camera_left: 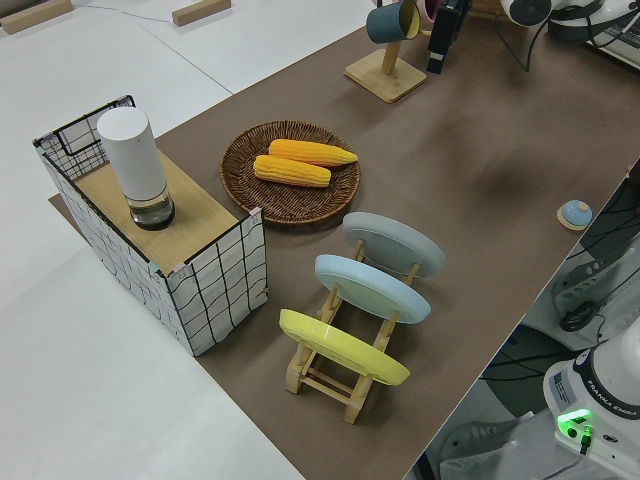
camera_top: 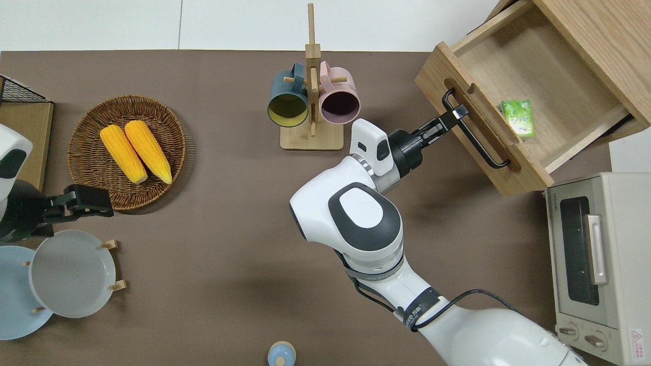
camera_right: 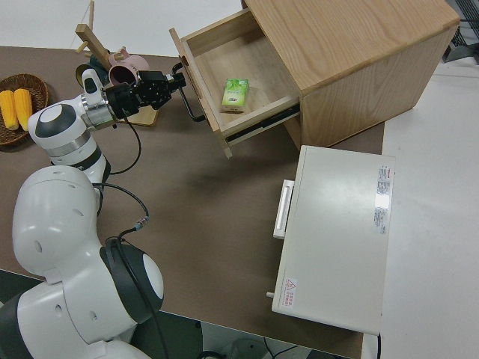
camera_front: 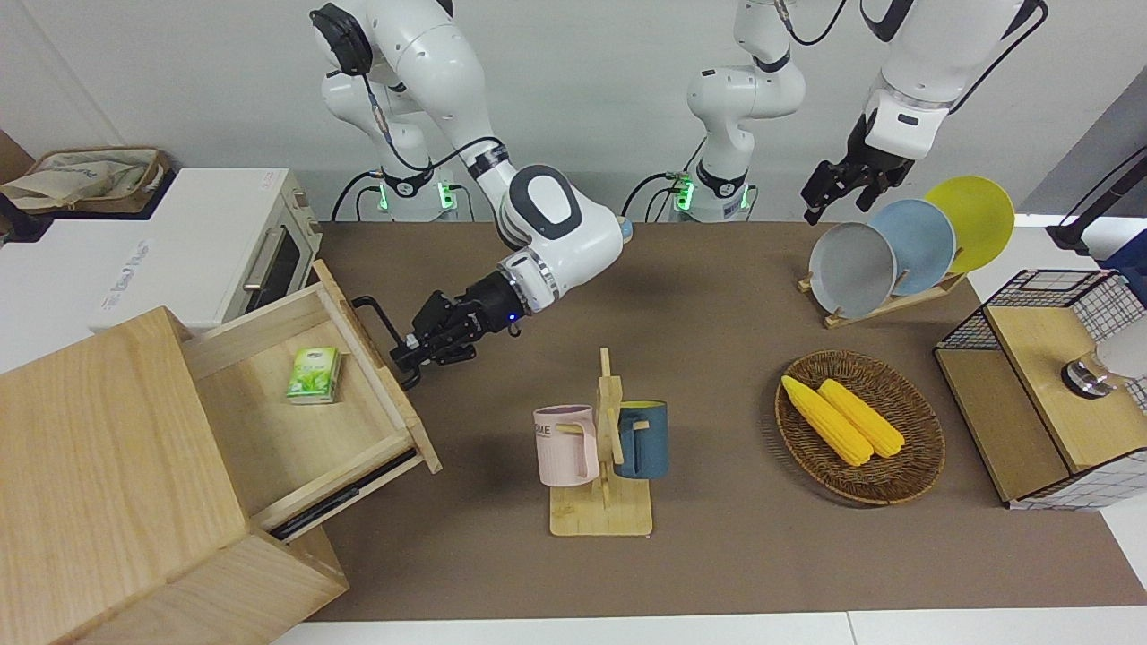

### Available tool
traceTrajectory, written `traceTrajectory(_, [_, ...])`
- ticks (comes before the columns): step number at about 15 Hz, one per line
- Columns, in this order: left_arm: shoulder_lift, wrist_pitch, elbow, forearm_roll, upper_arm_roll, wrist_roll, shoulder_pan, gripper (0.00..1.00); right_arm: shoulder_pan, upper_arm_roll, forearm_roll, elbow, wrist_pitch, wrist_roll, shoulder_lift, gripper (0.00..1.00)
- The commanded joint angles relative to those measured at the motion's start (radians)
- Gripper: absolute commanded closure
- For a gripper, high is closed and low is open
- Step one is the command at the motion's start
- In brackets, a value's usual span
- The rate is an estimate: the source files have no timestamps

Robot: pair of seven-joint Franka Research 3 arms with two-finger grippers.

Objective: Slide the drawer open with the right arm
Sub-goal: 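Pull the handle toward the robot with the right gripper, sliding the drawer out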

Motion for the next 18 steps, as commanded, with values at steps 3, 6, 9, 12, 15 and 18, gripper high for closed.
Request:
traceTrajectory(3, [-0.008, -0.015, 0.004, -0.001, 0.004, 0.009, -0.001, 0.01, 0.032, 0.038, 0.038, 0.021, -0.061, -0.002, -0.018, 1.0])
traceTrajectory(6, [-0.008, -0.017, 0.004, -0.001, 0.004, 0.009, -0.001, 0.01, 0.034, 0.064, 0.049, 0.021, -0.092, 0.0, -0.02, 1.0])
traceTrajectory(9, [-0.008, -0.015, 0.004, -0.001, 0.004, 0.009, -0.001, 0.01, 0.043, 0.087, 0.068, 0.023, -0.123, 0.0, -0.02, 1.0])
traceTrajectory(12, [-0.008, -0.015, 0.004, -0.001, 0.004, 0.009, -0.001, 0.01, 0.057, 0.09, 0.084, 0.03, -0.129, 0.0, -0.021, 1.0])
traceTrajectory(15, [-0.008, -0.015, 0.004, -0.001, 0.004, 0.009, -0.001, 0.01, 0.058, 0.09, 0.088, 0.03, -0.141, 0.0, -0.021, 0.97])
traceTrajectory(18, [-0.008, -0.017, 0.004, -0.001, 0.004, 0.009, -0.001, 0.01, 0.058, 0.09, 0.086, 0.03, -0.141, 0.003, -0.021, 0.774])
